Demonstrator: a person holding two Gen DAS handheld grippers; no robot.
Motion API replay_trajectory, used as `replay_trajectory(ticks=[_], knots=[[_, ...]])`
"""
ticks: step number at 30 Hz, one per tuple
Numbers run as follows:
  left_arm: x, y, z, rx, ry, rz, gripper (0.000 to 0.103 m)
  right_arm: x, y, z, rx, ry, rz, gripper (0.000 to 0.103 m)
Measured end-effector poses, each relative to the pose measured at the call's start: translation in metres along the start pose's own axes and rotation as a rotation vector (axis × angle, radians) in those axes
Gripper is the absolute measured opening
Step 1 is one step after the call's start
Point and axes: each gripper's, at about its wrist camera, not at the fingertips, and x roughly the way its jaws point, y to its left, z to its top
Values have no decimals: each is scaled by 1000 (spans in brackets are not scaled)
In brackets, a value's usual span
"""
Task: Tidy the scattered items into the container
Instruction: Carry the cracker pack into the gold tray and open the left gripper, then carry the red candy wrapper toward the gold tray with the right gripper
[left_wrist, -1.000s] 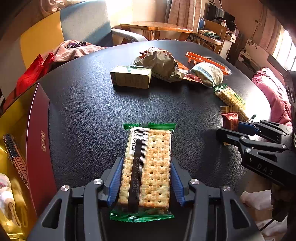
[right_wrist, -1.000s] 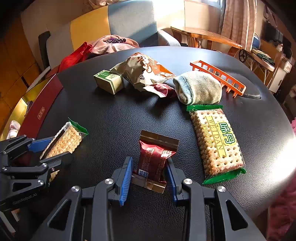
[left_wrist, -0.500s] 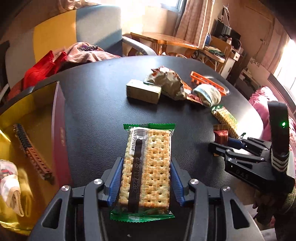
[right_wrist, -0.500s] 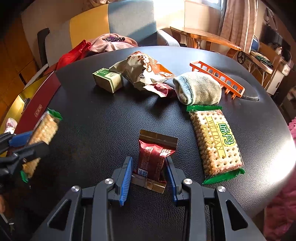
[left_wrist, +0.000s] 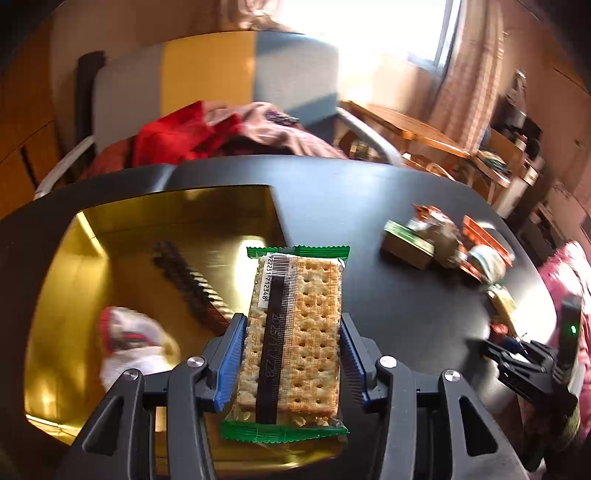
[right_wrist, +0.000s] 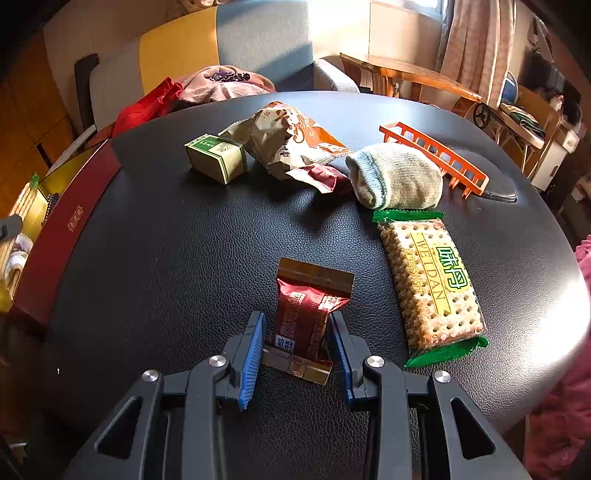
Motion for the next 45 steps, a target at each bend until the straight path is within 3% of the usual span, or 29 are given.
replay_trajectory(ticks=[8, 23, 35, 45], knots=[[25, 47, 7, -49, 41, 112, 49, 0, 0, 0, 0, 3, -2, 36], [47, 60, 1, -55, 87, 152, 49, 2, -5, 5, -5, 5, -12, 37], [24, 57, -3, -56, 39, 171, 56, 0, 2, 4, 14, -23, -40, 31], [-20, 50, -6, -67, -40, 126, 56, -1, 28, 5, 1, -30, 18, 29]])
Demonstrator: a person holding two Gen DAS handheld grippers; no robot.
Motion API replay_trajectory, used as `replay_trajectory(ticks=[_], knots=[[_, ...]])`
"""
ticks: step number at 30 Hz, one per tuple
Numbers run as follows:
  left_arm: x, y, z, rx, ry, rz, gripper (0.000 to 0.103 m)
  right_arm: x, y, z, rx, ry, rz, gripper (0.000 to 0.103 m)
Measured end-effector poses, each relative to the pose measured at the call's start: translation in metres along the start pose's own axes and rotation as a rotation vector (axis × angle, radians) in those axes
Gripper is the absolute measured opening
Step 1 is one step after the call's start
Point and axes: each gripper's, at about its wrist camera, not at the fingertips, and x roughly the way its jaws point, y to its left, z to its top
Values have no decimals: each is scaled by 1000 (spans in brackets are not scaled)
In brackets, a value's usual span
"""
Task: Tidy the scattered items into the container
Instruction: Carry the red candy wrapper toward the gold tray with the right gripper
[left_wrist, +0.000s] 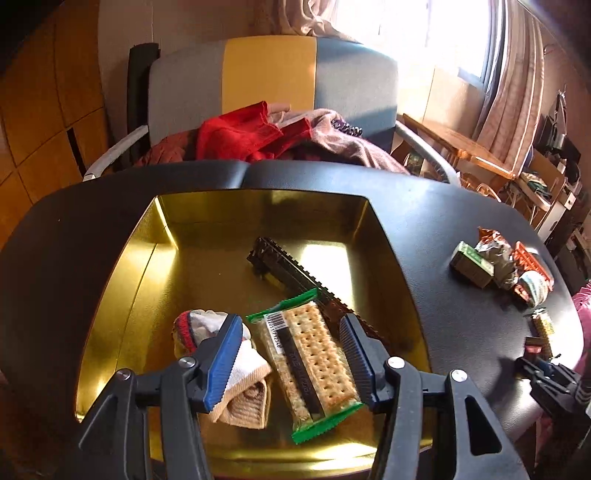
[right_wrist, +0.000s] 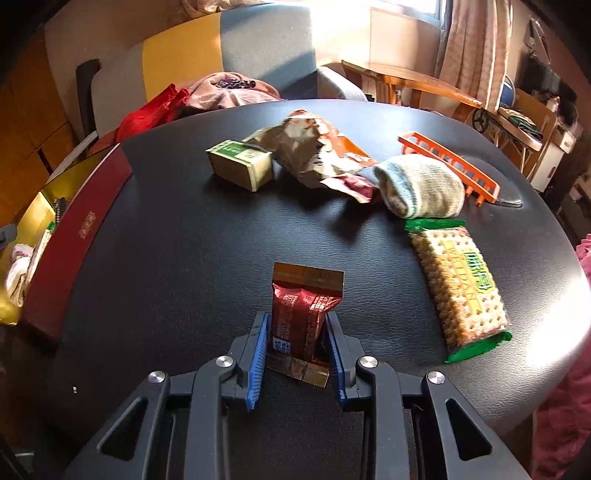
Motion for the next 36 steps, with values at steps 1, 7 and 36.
replay_trajectory(ticks=[1, 7, 36], knots=[[-5, -1, -1, -1, -7, -8, 56, 0, 5, 0, -6, 0, 9, 29], [-29, -7, -16, 18, -30, -35, 57, -1, 33, 0, -35, -4, 59, 29], [-69, 16, -66, -10, -37, 16, 57, -38, 236, 63, -330, -107, 453, 29]])
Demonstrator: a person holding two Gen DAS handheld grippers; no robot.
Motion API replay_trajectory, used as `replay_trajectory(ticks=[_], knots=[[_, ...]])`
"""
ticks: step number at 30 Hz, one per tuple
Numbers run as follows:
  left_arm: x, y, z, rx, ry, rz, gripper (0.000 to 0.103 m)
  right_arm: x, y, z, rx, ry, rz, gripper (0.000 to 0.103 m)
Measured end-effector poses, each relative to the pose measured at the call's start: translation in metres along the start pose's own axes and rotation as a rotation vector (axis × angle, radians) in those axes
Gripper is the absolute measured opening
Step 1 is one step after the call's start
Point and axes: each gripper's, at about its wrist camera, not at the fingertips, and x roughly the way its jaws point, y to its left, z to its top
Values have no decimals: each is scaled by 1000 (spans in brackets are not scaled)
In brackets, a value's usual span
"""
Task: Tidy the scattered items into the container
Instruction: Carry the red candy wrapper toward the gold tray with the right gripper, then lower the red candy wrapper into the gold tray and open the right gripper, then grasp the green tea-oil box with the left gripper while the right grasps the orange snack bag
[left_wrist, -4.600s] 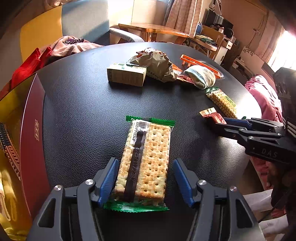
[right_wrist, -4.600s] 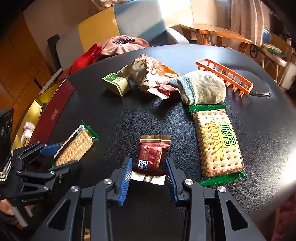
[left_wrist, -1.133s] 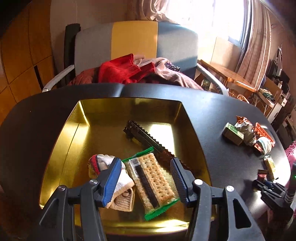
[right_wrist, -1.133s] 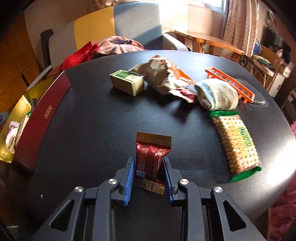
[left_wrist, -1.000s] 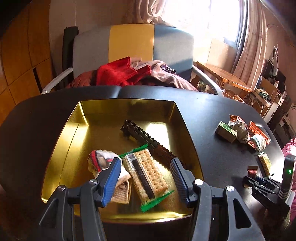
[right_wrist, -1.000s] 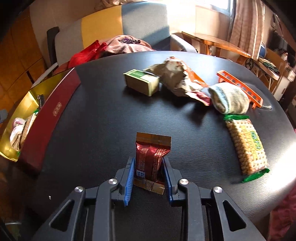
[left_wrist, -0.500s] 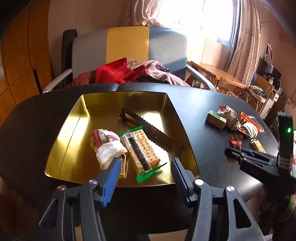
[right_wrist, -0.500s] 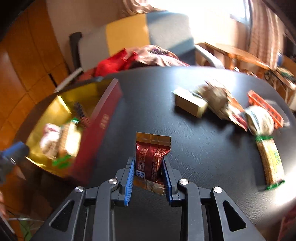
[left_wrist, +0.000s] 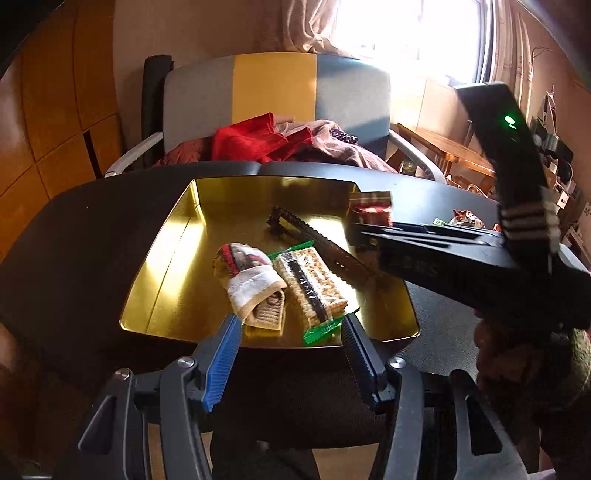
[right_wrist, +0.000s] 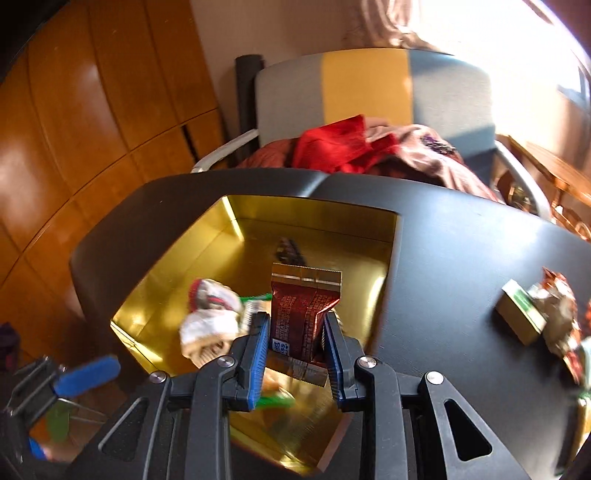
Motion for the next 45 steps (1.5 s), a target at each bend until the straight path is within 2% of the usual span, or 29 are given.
replay_trajectory(ticks=[6, 11, 17, 23, 31, 35, 40, 45], knots=[[2, 17, -2, -51, 11, 7, 57, 27, 10, 15, 18, 40, 37, 30], [4, 24, -3, -68, 8, 13, 57, 45, 15, 24, 15, 66, 30, 30], [7, 26, -4, -74, 16, 8, 57, 40, 10, 22, 20, 50, 12, 30], [10, 13, -4, -39, 27, -15, 57, 20, -13, 13, 58, 6, -24, 30], [15, -34, 16, 75, 24, -93, 57, -26, -83, -13, 210, -51, -154, 30], [22, -75, 39, 147, 29, -169, 58, -57, -134, -34, 314, -82, -254, 30], [42, -127, 76, 188, 48, -242, 58, -89, -199, -53, 419, -110, -353, 30], [84, -180, 112, 201, 85, -228, 58, -107, -261, -53, 486, -130, -384, 32]])
